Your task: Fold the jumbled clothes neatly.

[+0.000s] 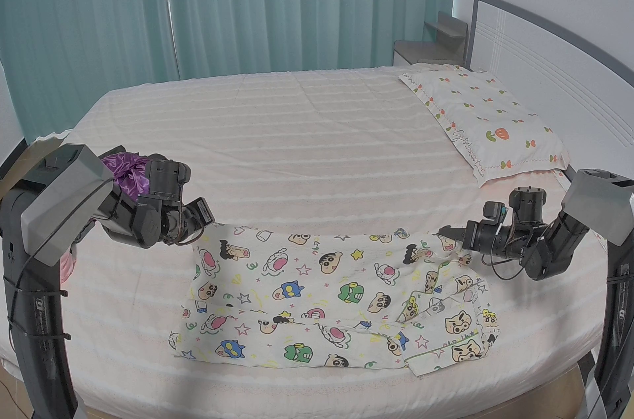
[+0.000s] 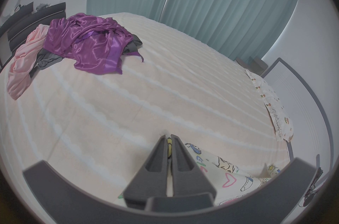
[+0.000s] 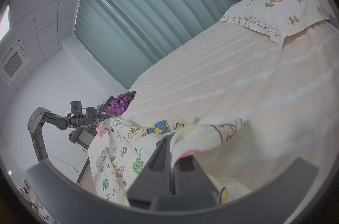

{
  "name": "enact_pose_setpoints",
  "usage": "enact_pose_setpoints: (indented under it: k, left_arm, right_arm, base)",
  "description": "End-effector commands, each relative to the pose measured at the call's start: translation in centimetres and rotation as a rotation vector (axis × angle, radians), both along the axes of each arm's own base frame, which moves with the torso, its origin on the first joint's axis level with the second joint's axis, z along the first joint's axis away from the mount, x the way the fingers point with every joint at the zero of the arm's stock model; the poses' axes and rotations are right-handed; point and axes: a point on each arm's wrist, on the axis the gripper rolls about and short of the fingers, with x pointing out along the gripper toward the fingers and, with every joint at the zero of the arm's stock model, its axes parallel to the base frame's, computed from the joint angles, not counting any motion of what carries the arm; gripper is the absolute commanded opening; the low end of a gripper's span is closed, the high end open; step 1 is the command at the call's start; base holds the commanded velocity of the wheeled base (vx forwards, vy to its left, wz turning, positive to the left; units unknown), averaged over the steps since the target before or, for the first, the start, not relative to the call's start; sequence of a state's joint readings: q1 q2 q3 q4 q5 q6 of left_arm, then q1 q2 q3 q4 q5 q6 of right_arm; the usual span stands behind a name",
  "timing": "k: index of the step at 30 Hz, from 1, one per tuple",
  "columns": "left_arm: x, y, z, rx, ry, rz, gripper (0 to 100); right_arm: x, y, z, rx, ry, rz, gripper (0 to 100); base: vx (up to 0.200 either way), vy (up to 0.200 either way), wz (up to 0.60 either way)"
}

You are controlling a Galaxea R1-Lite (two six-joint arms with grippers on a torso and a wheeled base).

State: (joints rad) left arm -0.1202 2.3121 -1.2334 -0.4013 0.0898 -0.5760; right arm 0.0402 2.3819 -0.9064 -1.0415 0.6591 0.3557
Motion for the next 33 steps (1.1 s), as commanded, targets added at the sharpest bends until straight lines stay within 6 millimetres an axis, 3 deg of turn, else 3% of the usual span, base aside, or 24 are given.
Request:
enact_pose_setpoints:
  k: [1, 7, 21, 26, 33]
  left_arm:
    - [-2.1, 0.0, 0.8, -0.001, 0.022, -0.009, 0]
    - [-3.7, -0.3, 0.1, 0.007, 0.074, -0.022, 0]
    - [-7.9, -0.8, -3.8, 0.013, 0.137, -0.054, 0]
    - [-8.9, -1.0, -4.5, 0.014, 0.142, -0.062, 0]
    - [-8.8, -1.0, -6.4, -0.006, 0.158, -0.038, 0]
  right_arm:
    - [-2.3, 0.0, 0.5, -0.002, -0.004, 0.004, 0]
    - [-4.7, 0.2, 0.4, -0.007, 0.016, 0.017, 0]
    - [-10.5, 0.0, -2.8, -0.095, 0.098, 0.049, 0]
    - [-11.6, -0.1, -4.1, -0.123, 0.110, 0.011, 0]
    - [-12.1, 0.1, -5.3, -0.141, 0.106, -0.011, 0]
  base:
    - [0.000, 0.000, 0.00]
    - [0.000, 0.000, 0.00]
    - [0.000, 0.000, 0.00]
    - [0.000, 0.000, 0.00]
    - [0.000, 0.000, 0.00]
